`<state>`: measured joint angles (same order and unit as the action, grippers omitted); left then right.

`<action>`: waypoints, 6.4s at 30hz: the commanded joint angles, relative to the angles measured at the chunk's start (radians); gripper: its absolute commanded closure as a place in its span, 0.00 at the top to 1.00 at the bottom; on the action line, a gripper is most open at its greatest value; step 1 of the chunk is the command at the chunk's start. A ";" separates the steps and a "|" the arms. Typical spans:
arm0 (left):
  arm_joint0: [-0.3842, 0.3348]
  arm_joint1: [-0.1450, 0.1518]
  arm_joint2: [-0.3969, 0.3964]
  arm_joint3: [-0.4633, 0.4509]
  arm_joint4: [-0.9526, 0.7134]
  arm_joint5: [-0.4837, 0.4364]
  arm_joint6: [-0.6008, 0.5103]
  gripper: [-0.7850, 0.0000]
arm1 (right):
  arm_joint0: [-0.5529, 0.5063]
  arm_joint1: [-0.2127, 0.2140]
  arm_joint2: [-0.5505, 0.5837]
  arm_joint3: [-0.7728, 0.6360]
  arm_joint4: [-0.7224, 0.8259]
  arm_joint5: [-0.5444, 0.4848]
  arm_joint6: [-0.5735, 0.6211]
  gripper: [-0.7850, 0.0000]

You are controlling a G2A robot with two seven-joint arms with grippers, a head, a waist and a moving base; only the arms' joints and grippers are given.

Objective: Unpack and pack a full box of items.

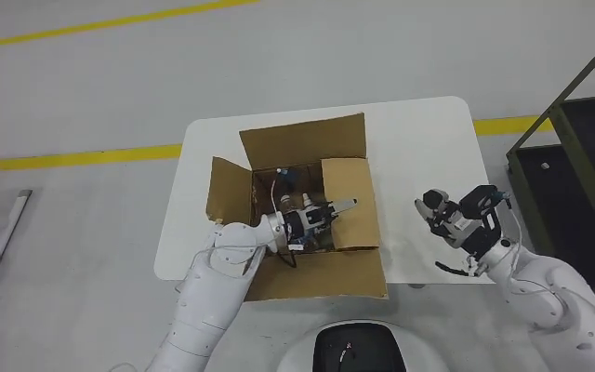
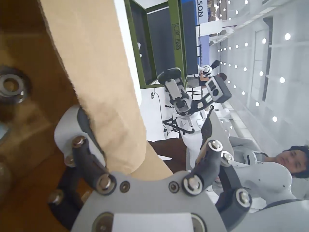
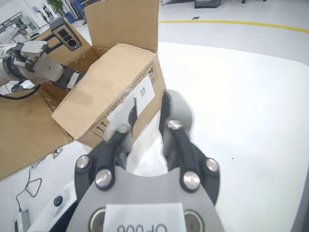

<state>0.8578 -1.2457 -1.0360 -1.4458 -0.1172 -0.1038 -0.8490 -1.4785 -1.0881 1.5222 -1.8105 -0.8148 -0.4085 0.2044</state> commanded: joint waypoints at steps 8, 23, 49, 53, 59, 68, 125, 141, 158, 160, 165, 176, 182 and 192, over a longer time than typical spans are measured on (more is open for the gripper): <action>-0.094 -0.032 0.076 -0.043 -0.104 -0.060 -0.017 1.00 | 0.026 0.000 0.070 0.021 0.418 0.031 0.155 0.46; -0.217 -0.103 0.258 0.120 -0.155 -0.117 -0.044 1.00 | 0.090 0.012 0.130 0.065 0.655 0.010 0.319 0.60; -0.252 -0.141 0.301 0.230 -0.166 -0.125 -0.148 1.00 | 0.151 0.020 0.036 0.050 0.522 0.058 0.387 0.46; -0.250 -0.144 0.299 0.234 -0.167 -0.125 -0.145 1.00 | 0.152 0.020 0.022 0.069 0.518 0.051 0.394 0.39; -0.241 -0.147 0.285 0.242 -0.174 -0.120 -0.129 1.00 | 0.157 0.017 0.004 0.107 0.546 0.059 0.368 0.00; -0.214 -0.123 0.187 0.190 -0.165 -0.021 -0.075 1.00 | 0.142 0.015 0.000 0.128 0.565 0.049 0.314 0.00; -0.178 -0.012 0.153 -0.008 0.944 0.533 -0.241 1.00 | 0.062 0.011 0.016 0.097 0.499 0.075 0.207 0.00; -0.206 -0.032 0.227 0.092 1.096 0.577 -0.291 1.00 | 0.052 0.012 0.023 0.088 0.499 0.066 0.202 0.00; -0.267 -0.097 0.316 0.250 1.164 0.602 -0.306 1.00 | 0.048 0.011 0.023 0.080 0.492 0.064 0.205 0.00; -0.272 -0.104 0.319 0.268 1.167 0.608 -0.308 1.00 | 0.048 0.011 0.022 0.079 0.491 0.064 0.204 0.00; -0.286 -0.118 0.308 0.315 1.157 0.647 -0.330 1.00 | 0.047 0.011 0.022 0.080 0.493 0.062 0.202 0.00; -0.295 -0.138 0.262 0.374 1.098 0.678 -0.350 0.69 | 0.051 0.011 0.019 0.081 0.489 0.060 0.204 0.00; -0.291 -0.143 0.249 0.378 1.106 0.679 -0.343 0.00 | 0.054 0.010 0.018 0.080 0.488 0.061 0.204 0.00; -0.274 -0.147 0.220 0.322 1.102 0.656 -0.344 0.00 | 0.057 0.010 0.018 0.076 0.487 0.065 0.205 0.00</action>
<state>0.5814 -1.3930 -0.8135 -1.1125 0.9835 0.5566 -1.1892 -1.4220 -1.0779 1.5404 -1.7337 -0.3275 -0.3447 0.4094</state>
